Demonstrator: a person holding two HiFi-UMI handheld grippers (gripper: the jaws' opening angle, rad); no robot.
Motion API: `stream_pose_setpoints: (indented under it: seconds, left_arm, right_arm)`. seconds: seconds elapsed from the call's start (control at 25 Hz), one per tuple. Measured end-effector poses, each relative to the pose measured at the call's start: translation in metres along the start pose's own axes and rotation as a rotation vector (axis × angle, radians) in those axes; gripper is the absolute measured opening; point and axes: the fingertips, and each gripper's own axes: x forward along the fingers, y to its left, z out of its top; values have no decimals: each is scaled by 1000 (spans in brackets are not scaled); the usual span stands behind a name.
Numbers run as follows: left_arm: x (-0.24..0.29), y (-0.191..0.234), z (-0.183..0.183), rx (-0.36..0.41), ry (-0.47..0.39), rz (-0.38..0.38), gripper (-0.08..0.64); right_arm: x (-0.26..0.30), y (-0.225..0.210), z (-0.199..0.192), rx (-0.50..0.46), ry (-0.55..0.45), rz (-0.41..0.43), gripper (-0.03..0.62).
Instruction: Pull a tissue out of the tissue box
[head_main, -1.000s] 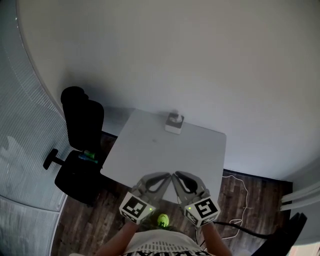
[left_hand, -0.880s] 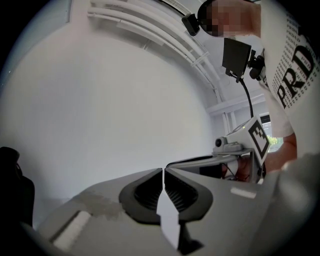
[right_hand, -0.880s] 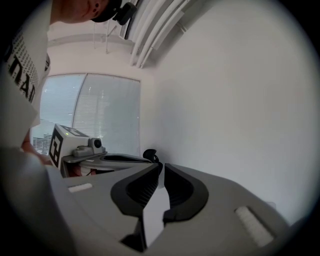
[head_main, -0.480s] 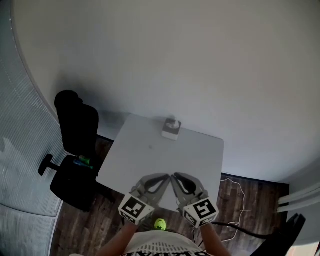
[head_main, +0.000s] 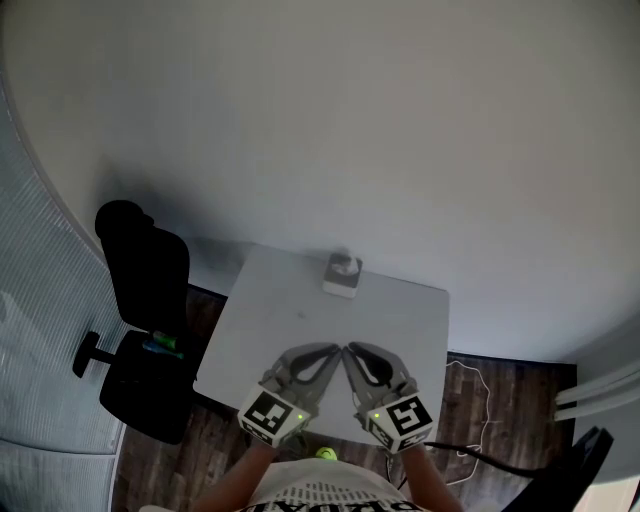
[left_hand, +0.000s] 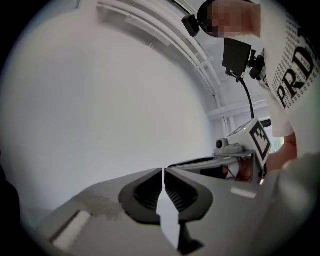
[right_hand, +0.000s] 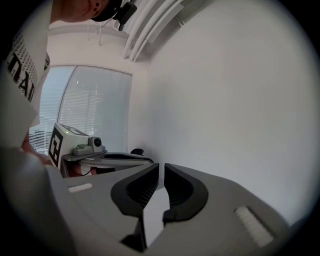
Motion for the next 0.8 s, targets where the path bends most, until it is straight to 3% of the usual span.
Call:
stream_pose_setpoints:
  seconds: [0.16, 0.8]
  left_arm:
    - [7, 25, 1, 17, 10, -39, 17]
    - [20, 91, -19, -50, -8, -168, -11]
  right_arm:
    - [22, -9, 4, 2, 5, -42, 30]
    - [92, -27, -12, 22, 70, -168, 37]
